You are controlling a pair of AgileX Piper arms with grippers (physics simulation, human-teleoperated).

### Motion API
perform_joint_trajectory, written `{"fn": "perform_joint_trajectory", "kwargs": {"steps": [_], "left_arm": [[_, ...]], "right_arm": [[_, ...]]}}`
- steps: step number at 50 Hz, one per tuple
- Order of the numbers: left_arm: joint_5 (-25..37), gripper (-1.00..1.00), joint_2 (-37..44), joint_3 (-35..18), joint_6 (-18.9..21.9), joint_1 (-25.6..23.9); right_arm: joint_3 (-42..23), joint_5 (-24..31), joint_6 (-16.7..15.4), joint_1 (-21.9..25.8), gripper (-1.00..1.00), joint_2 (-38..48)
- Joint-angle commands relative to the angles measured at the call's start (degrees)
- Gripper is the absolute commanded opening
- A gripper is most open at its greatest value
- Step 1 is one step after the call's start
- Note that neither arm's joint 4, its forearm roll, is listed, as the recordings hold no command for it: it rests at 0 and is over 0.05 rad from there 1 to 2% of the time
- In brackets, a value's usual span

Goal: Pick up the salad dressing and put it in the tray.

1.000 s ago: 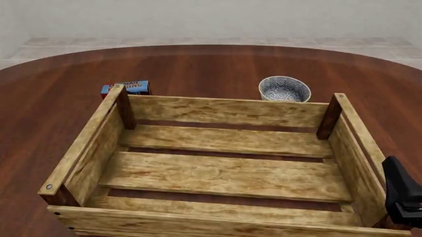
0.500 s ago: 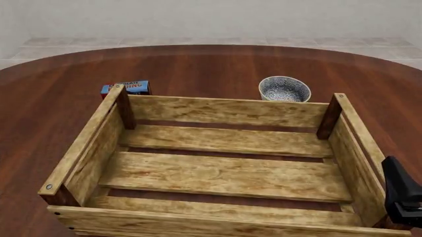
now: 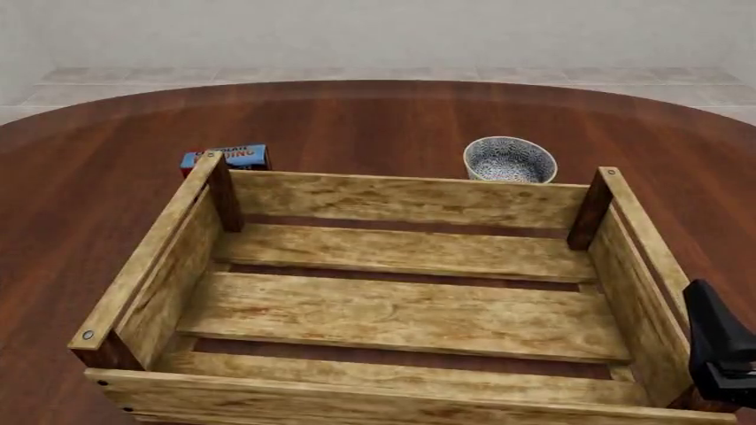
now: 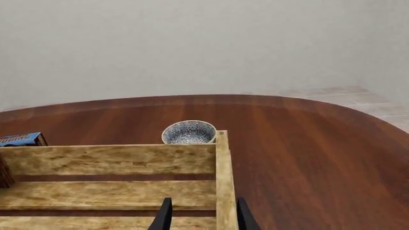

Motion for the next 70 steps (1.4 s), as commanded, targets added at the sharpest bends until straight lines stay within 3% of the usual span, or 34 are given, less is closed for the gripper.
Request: {"fn": "perform_joint_trajectory", "kwargs": {"steps": [1,21,45,48,49,50,56,70], "left_arm": [[-3.0,1.0,3.51,0.79,1.02,1.4],[-2.49,1.0,5.99,1.35,-0.14,0.94],[0.49,1.0,6.2,1.37,1.32,1.74],[-2.0,1.0,10.43,1.37,0.62,1.52],[-5.2,-1.0,15.23,1.37,0.11,2.15],[-0.51,-1.0,9.75,1.37,0.76,2.0],[5.55,-1.0,2.66,1.37,0.64,0.83],[10.39,-1.0,-7.11,1.36,0.61,-4.61]], "right_arm": [[0.02,0.09,-0.16,0.08,1.0,-0.05],[0.23,0.24,-0.1,-0.21,1.0,-0.24],[0.12,0.1,-0.3,-0.07,1.0,0.13],[0.1,0.27,-0.3,-0.12,1.0,-0.03],[0.11,0.2,-0.28,-0.14,1.0,0.03],[0.07,0.23,-0.3,-0.15,1.0,0.03],[0.15,0.28,-0.3,-0.16,1.0,-0.11],[0.13,0.32,-0.17,-0.32,1.0,-0.22]]}}
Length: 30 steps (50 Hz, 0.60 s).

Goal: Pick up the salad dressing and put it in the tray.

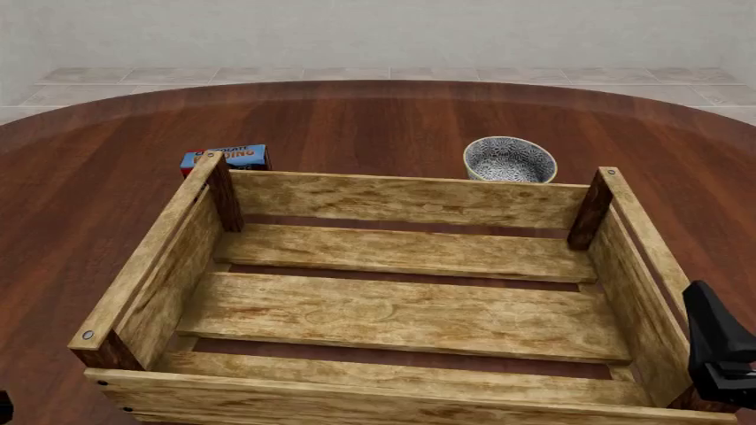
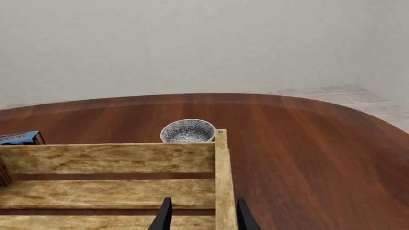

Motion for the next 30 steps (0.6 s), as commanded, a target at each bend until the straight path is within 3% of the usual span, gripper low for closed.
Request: {"fn": "perform_joint_trajectory", "kwargs": {"steps": [1,10,28,30], "left_arm": [[3.07,-1.0,-6.47,0.15,1.11,-3.89],[-0.48,-1.0,-6.03,-0.56,1.28,-6.33],[3.83,-1.0,-9.18,-7.22,2.74,-12.42],[-5.63,-1.0,-1.5,-6.13,2.57,-12.56]], "right_arm": [[0.04,0.08,0.09,-0.07,1.0,-0.19],[0.02,0.09,0.15,0.04,1.0,-0.2],[0.02,0.29,0.26,0.05,1.0,-0.48],[-0.04,0.2,0.26,0.07,1.0,-0.35]]}}
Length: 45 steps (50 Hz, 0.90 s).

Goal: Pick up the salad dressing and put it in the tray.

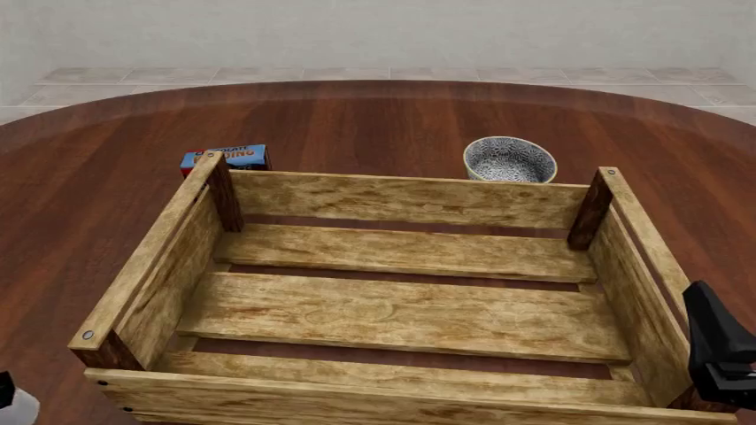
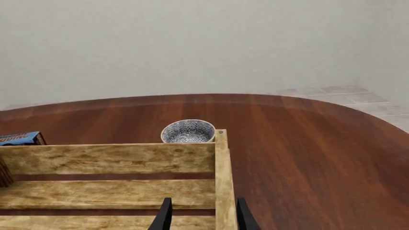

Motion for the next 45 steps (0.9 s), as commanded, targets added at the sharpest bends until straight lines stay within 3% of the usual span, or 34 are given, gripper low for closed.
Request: {"fn": "perform_joint_trajectory", "kwargs": {"steps": [1,6,12,19,21,23,24,38,45], "left_arm": [[-9.63,-1.0,7.73,-1.84,0.57,-3.3],[-9.18,-1.0,7.26,-2.56,0.11,-4.79],[-6.29,-1.0,5.82,-6.99,0.04,-5.26],[-3.76,-1.0,3.38,-10.46,1.91,-8.43],[-9.15,-1.0,5.82,-8.09,2.74,-10.64],[-10.17,-1.0,8.25,-10.62,1.71,-11.58],[-10.45,-1.0,8.73,-10.95,4.02,-12.0],[-13.24,-1.0,14.28,-17.95,5.13,-18.51],[-15.37,-1.0,17.19,-21.81,7.57,-23.46]], "right_arm": [[-0.06,-0.11,0.06,0.03,1.0,0.1],[0.03,-0.21,-0.05,0.21,1.0,0.07],[0.15,-0.11,0.16,0.15,1.0,-0.15],[0.03,0.15,0.19,0.21,1.0,-0.33],[0.02,0.14,0.22,0.18,1.0,-0.3],[0.05,0.07,0.21,0.15,1.0,-0.27],[0.04,0.05,0.2,0.16,1.0,-0.25],[-0.15,0.33,0.3,-0.1,1.0,-0.47],[-0.08,0.35,0.37,-0.03,1.0,-0.65]]}}
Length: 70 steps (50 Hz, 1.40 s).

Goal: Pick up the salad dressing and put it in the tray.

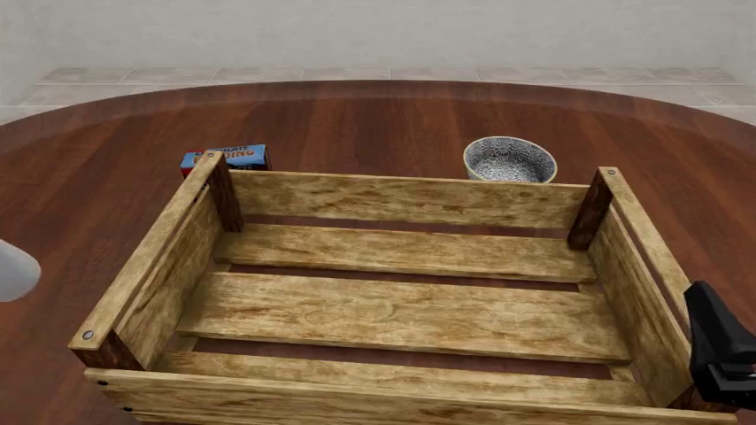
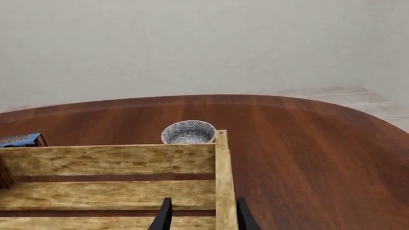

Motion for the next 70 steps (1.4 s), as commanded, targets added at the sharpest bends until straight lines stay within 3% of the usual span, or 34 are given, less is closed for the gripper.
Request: {"fn": "perform_joint_trajectory", "kwargs": {"steps": [1,7,31,51,70], "left_arm": [[-3.22,-1.0,4.68,-6.36,3.55,-6.7],[-5.01,-1.0,7.71,-9.58,5.9,-10.24],[-3.14,-1.0,18.53,-23.4,5.98,-24.17],[-5.88,-1.0,25.88,-24.82,6.45,-33.89],[-7.8,-1.0,35.77,-29.5,3.17,-40.28]], "right_arm": [[0.06,0.0,0.05,0.03,1.0,-0.16],[-0.1,0.0,-0.01,0.09,1.0,-0.03],[0.01,0.08,-0.44,0.05,1.0,-0.41],[-0.27,0.3,-0.15,-0.19,1.0,-0.49],[0.03,-0.14,0.05,-0.55,1.0,-0.53]]}}
